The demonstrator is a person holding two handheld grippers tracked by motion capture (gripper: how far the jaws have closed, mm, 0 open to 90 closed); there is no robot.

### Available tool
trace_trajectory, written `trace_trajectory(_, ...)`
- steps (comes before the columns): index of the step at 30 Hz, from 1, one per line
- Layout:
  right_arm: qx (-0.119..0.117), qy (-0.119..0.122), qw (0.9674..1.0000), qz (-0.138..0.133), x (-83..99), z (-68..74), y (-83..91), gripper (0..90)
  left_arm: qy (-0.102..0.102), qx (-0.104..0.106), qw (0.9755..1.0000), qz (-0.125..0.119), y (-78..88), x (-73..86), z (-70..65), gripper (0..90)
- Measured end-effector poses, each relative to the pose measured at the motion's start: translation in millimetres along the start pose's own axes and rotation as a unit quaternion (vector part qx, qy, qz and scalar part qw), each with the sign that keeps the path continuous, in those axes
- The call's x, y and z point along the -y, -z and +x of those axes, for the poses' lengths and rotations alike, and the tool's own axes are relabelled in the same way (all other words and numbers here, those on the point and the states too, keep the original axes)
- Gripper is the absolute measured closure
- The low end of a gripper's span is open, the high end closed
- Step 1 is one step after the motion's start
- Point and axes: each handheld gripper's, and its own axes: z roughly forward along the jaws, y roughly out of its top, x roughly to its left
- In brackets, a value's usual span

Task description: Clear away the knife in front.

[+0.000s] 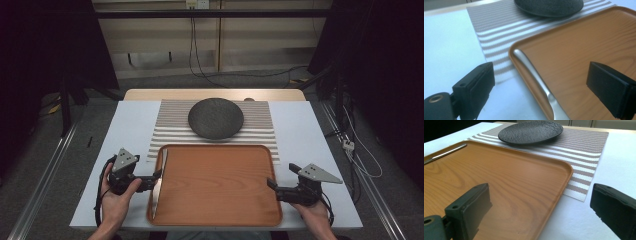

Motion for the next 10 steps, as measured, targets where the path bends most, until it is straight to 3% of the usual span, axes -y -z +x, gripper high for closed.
trace_trajectory(4,0.003,-0.002,1.0,-0.002,0.0,-1.1,1.0,2.7,-0.005,0.015,0.9998,0.009,0.7,11.1,1.2,7.9)
trace_trajectory(10,0.004,0.001,1.0,-0.003,-0.2,0.3,1.1,2.7,-0.014,0.01,0.9998,0.006,3.2,10.8,1.4,7.9)
